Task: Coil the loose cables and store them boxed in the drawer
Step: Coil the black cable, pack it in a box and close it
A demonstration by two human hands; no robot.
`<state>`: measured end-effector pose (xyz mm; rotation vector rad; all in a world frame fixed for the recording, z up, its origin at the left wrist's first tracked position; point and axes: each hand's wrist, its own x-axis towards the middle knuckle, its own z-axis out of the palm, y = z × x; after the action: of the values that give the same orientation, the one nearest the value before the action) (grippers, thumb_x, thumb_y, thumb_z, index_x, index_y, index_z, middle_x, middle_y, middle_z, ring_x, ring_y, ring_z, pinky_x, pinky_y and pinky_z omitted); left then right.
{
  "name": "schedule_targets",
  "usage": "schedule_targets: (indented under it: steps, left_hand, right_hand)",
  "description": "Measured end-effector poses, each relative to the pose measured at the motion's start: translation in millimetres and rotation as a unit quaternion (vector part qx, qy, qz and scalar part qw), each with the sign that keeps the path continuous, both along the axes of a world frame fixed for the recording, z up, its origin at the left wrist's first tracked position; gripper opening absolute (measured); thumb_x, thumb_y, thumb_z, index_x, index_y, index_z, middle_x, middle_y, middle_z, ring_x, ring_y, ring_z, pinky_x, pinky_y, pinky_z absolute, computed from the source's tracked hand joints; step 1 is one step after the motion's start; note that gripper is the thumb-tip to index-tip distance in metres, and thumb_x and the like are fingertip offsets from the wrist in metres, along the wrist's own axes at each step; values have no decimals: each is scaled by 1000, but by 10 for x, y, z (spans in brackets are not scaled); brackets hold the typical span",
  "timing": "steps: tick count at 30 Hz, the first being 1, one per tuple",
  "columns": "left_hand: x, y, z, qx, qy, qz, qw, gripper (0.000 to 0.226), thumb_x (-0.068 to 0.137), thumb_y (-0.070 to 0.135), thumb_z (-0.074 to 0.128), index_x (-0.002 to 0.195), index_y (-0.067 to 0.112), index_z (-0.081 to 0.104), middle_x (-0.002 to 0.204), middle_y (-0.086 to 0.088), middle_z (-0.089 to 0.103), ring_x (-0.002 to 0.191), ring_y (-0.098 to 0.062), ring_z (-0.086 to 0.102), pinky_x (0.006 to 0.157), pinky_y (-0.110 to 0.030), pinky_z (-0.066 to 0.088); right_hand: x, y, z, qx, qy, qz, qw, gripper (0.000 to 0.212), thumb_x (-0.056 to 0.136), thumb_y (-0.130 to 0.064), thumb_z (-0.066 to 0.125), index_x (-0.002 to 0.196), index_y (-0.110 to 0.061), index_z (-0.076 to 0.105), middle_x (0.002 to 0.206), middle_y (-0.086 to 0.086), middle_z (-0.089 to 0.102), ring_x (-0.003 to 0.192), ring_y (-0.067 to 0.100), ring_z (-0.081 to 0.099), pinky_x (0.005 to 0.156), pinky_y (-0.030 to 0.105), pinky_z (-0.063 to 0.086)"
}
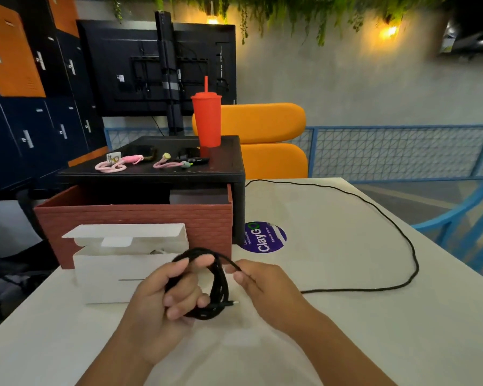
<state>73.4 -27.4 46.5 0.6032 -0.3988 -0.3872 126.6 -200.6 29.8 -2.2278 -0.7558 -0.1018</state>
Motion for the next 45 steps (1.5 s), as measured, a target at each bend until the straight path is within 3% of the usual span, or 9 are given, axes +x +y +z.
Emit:
schedule_targets:
  steps: [3,7,12,18,22,29,34,39,45]
  left_hand:
    - [-105,55,-66,-8,59,85,995,54,98,20,9,141,-11,20,75,-7,37,69,-18,34,96,-33,31]
    - [-134,-5,-56,23,-18,75,997,53,96,17,10,142,-8,0,78,-7,34,72,-18,31,98,-32,27]
    - [-167,-67,40,89,-25,115,989,50,98,13,18,139,-15,17,70,-6,36,64,-18,34,91,-35,35]
    - [-109,-185,87,111,25,266,957,54,54,26,78,100,-3,70,34,8,28,28,-5,27,44,-23,46]
    - [-104,-165,143,109,23,316,942,43,78,18,41,113,0,58,41,6,31,34,-6,31,49,-20,49]
    - [-139,-297,141,225,-28,371,901,54,71,6,57,125,7,50,51,-1,44,49,-12,45,70,-32,38]
    - [-181,-400,51,389,-80,364,843,23,67,25,48,72,29,70,78,13,63,123,-2,45,111,-36,26]
    - [-168,-378,-57,466,-102,328,815,65,70,48,44,133,33,40,126,32,44,109,32,32,84,5,25]
    - [-172,-318,-31,454,-180,166,856,71,63,87,42,68,19,63,49,8,52,51,-4,48,63,-17,39]
  right_hand:
    - [-40,52,-40,3,25,5,1000,30,98,-38,37,104,-21,61,85,-3,62,80,17,56,78,34,46]
    - [-98,87,-28,54,9,-11,998,42,93,-56,30,74,-27,53,68,-3,56,67,17,51,67,36,42]
    - [-112,80,74,64,5,-67,996,33,97,-39,35,66,-34,44,62,-8,47,61,12,43,59,28,34]
    - [-150,122,47,-56,15,-38,998,19,94,-20,44,91,-17,63,87,8,66,79,27,57,68,34,44]
    - [-200,141,73,-119,29,-25,992,38,98,-39,37,64,-22,38,68,0,48,69,22,45,56,31,32]
    - [-386,81,308,-251,-11,26,968,32,96,-38,40,71,-17,41,80,9,52,75,25,42,63,31,32]
    - [-502,19,464,-317,-84,78,941,18,97,-24,39,79,-21,38,62,-1,30,61,24,34,48,27,21]
    - [-479,-89,487,-250,-200,88,943,24,92,-32,43,99,-18,62,83,4,64,75,28,55,58,33,36]
    - [-482,-130,557,-65,-97,77,990,10,71,-30,75,70,-24,67,66,-13,66,61,9,54,57,24,42]
